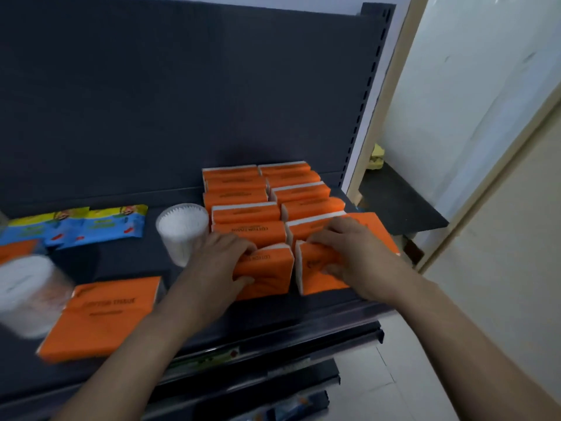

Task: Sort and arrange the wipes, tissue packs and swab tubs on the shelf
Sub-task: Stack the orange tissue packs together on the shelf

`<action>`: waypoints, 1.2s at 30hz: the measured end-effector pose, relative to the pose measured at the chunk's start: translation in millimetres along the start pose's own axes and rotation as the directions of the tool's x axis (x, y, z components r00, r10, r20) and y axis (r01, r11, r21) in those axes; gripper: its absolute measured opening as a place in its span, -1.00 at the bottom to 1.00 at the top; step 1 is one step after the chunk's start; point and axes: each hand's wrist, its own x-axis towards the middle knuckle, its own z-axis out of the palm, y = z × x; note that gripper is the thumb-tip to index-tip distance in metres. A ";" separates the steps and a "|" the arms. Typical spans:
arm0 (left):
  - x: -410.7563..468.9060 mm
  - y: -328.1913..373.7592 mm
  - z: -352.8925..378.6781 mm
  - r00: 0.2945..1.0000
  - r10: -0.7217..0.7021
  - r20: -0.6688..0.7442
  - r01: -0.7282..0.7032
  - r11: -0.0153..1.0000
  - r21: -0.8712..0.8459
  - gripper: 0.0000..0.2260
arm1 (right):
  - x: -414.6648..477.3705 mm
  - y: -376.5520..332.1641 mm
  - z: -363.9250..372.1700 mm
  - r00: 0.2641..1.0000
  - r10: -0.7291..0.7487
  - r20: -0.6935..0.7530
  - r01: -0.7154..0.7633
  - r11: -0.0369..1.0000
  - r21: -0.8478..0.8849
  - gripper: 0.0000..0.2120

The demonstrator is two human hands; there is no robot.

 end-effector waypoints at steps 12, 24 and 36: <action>4.2 9.4 17.5 0.985 -0.031 -0.170 0.053 0.991 0.126 -0.51 | 27.1 25.9 -2.2 0.982 -0.191 0.015 0.191 0.972 -0.138 -0.49; 7.5 18.3 21.5 0.983 -0.069 -0.172 0.109 0.966 0.233 -0.48 | 32.9 36.5 1.3 0.966 -0.251 0.058 0.255 0.963 -0.086 -0.47; -12.0 38.9 16.5 0.940 -0.056 -0.338 0.133 0.969 0.209 -0.60 | 26.0 37.1 -7.6 0.947 -0.319 -0.040 0.320 0.947 0.019 -0.59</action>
